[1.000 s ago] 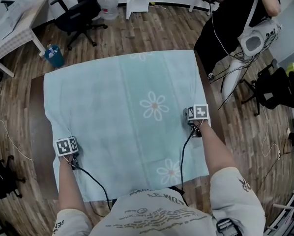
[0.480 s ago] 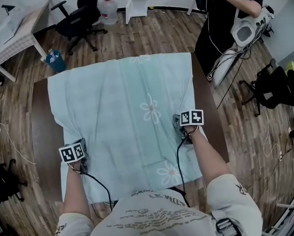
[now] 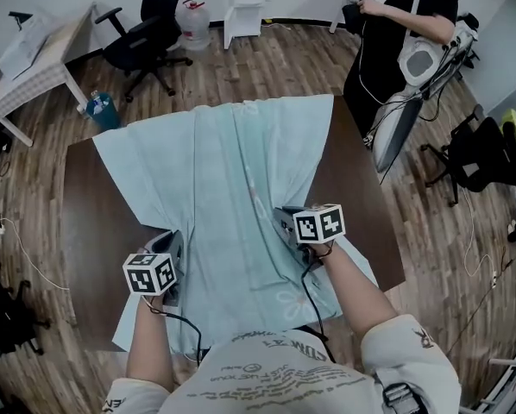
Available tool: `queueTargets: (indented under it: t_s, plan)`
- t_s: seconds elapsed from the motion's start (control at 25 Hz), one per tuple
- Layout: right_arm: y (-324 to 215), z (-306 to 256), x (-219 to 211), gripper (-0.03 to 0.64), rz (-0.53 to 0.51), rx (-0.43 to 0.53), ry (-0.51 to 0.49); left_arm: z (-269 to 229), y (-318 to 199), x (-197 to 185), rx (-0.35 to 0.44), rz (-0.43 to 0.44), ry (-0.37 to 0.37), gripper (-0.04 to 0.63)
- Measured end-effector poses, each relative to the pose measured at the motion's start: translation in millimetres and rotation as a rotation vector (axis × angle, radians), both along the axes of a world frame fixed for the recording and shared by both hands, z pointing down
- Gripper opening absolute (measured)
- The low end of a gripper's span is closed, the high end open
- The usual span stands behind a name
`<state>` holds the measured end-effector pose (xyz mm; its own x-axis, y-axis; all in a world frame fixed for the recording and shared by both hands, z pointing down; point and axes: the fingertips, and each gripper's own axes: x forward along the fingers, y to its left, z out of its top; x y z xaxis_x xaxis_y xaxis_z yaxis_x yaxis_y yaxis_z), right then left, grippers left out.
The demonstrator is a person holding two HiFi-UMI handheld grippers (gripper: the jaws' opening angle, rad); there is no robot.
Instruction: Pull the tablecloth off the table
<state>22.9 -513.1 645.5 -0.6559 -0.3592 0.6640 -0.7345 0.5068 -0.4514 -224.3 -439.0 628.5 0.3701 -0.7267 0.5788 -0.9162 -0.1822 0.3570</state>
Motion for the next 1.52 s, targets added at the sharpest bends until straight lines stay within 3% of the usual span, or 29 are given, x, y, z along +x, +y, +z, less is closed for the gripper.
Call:
queueTargets:
  t_s: [0.12, 0.36, 0.68, 0.8, 1.16, 1.52]
  plan:
    - [20, -26, -31, 0.015, -0.076, 0.065, -0.017, -34, -3, 19, 0.086, 0.047, 0.020, 0.008]
    - [61, -92, -95, 0.015, -0.170, 0.189, -0.130, -98, -1, 54, 0.244, 0.177, -0.030, 0.008]
    - [86, -174, -120, 0.015, -0.159, 0.435, -0.160, -152, 24, 51, 0.384, 0.162, -0.011, 0.008]
    - [97, -190, -121, 0.015, -0.154, 0.495, -0.150, -167, 32, 47, 0.419, 0.164, -0.021, 0.008]
    - [121, -223, -85, 0.015, -0.084, 0.546, -0.221, -209, 54, 69, 0.505, 0.126, -0.049, 0.008]
    - [185, -255, -35, 0.015, -0.040, 0.624, -0.238, -256, 132, 100, 0.619, 0.017, -0.093, 0.008]
